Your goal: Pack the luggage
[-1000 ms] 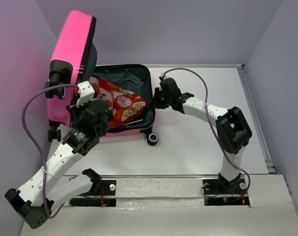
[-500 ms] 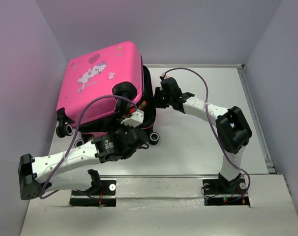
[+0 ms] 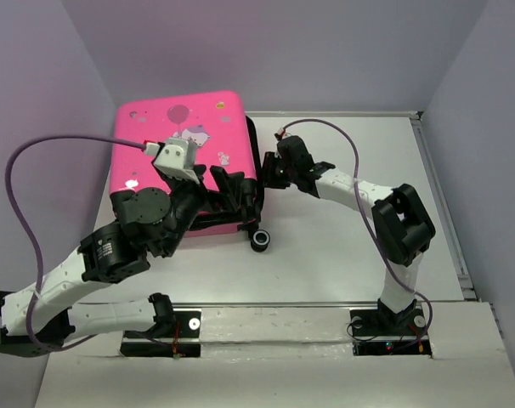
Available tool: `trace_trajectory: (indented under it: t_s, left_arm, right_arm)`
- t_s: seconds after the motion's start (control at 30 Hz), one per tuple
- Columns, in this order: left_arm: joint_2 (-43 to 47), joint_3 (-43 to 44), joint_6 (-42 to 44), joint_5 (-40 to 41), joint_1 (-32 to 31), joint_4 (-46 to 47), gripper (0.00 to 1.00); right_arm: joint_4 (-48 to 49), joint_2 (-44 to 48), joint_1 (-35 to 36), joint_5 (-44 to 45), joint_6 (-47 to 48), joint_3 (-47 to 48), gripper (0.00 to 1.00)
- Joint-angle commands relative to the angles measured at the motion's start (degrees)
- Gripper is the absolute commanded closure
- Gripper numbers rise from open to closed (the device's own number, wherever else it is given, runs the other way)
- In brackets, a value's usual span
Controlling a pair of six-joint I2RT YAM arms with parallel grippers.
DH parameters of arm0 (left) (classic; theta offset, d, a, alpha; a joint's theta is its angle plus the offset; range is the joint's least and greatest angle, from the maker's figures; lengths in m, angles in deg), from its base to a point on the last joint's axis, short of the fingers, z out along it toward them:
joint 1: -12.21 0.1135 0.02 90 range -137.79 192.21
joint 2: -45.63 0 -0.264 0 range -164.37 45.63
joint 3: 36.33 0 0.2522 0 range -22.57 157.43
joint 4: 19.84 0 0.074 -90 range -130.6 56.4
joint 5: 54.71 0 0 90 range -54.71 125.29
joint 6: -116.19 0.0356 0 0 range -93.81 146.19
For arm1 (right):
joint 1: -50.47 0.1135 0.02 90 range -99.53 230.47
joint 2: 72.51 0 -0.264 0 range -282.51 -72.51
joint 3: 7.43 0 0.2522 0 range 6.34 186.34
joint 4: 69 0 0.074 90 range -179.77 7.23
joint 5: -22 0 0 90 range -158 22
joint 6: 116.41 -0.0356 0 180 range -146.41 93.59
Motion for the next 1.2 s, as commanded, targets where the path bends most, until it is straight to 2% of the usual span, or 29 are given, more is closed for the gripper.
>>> trace_trajectory:
  t_s: [0.0,0.1,0.13,0.17,0.2,0.23,0.27,0.3,0.33,0.37,0.4,0.43,0.47,0.53,0.57,0.6,0.63,0.73,0.77,0.8,0.87,1.0,1.17]
  left_arm:
    - [-1.33,5.55,-4.92,4.32,13.13,-7.59,0.05]
    - [0.42,4.51,-6.69,-0.07,25.99,-7.27,0.15]
    - [0.08,4.51,-6.78,-2.95,34.30,-7.53,0.21]
    - [-1.49,4.60,-6.69,-6.55,39.00,-7.54,0.22]
    - [-2.64,4.51,-6.43,-16.24,43.83,-7.54,0.25]
    - [-4.13,4.25,-6.51,-21.30,53.71,-7.45,0.29]
    - [-7.02,3.81,-7.04,-26.40,58.42,-7.01,0.34]
    - [-8.18,2.24,-7.48,-34.80,62.64,-5.53,0.42]
    - [-9.06,1.18,-8.26,-37.84,66.34,-4.56,0.44]
    - [-9.68,0.30,-10.01,-40.14,72.47,-3.50,0.45]
    - [-9.42,-1.71,-10.73,-42.33,74.18,-2.10,0.45]
    - [-9.07,-2.60,-11.08,-41.31,75.42,0.18,0.44]
    - [-8.89,-3.48,-11.26,-38.26,77.08,0.81,0.41]
    - [-9.85,-3.75,-11.00,-36.56,79.98,0.82,0.29]
    - [-11.42,-3.58,-10.56,-33.86,81.39,0.03,0.01]
    - [-12.14,-3.66,-10.30,-33.22,81.58,0.11,0.01]
    - [-12.75,-3.84,-9.77,-33.48,81.84,0.46,0.01]
    - [-15.13,-2.61,-8.72,-31.38,82.90,-0.24,0.01]
    - [-15.57,-2.17,-8.36,-30.85,83.07,-0.33,0.01]
    - [-16.62,-1.47,-8.10,-29.97,83.16,-0.59,0.01]
    - [-18.55,1.08,-7.66,-29.26,83.42,-1.99,0.01]
    - [-26.01,3.89,-5.64,-32.33,83.52,-3.05,0.01]
    - [-29.81,1.44,-5.81,-46.74,83.60,-1.03,0.01]
  right_arm:
    - [0.09,5.14,0.36,-4.98,0.71,-1.26,0.55]
    - [-1.23,7.87,0.36,-3.84,1.94,-1.08,0.49]
    - [-1.58,8.48,0.36,-3.48,2.46,-1.00,0.46]
    - [-2.28,9.79,0.36,-3.13,2.82,-0.91,0.45]
    - [-2.55,10.50,-0.17,-2.43,3.34,-1.00,0.45]
    - [-2.81,11.20,-0.17,-1.99,3.61,-1.17,0.45]
    - [-3.08,12.52,-0.17,-1.81,3.96,-1.43,0.45]
    - [-3.25,13.23,-0.17,-1.29,4.57,-2.39,0.45]
    - [-3.34,14.02,-0.17,-1.20,4.93,-3.01,0.49]
    - [-3.43,14.72,-0.17,-1.20,5.28,-3.71,0.59]
    - [-3.43,16.38,-0.17,-1.11,5.63,-4.50,0.66]
    - [-3.35,17.01,-0.17,-1.02,6.33,-5.90,0.73]
    - [-3.43,17.45,-0.17,-1.19,6.77,-6.44,0.85]
    - [-3.43,19.02,-0.17,-1.11,7.65,-7.84,0.88]
    - [-3.52,19.82,-0.17,-0.67,8.09,-8.46,0.88]
    - [-3.52,20.17,-0.17,-0.58,8.35,-8.47,0.86]
    - [-3.61,20.35,-0.17,-0.75,8.44,-8.73,0.74]
    - [-3.70,21.49,-0.17,-3.12,9.41,-8.91,0.49]
    - [-3.78,22.02,-0.17,-3.83,9.67,-8.99,0.37]
    - [-3.78,22.37,-0.17,-4.35,9.76,-9.08,0.32]
    - [-3.78,23.34,-0.17,-6.11,10.20,-9.17,0.24]
    - [-3.70,25.10,-0.17,-7.09,10.20,-9.87,0.18]
    - [-3.61,23.70,-0.17,-7.43,10.38,-8.73,0.09]
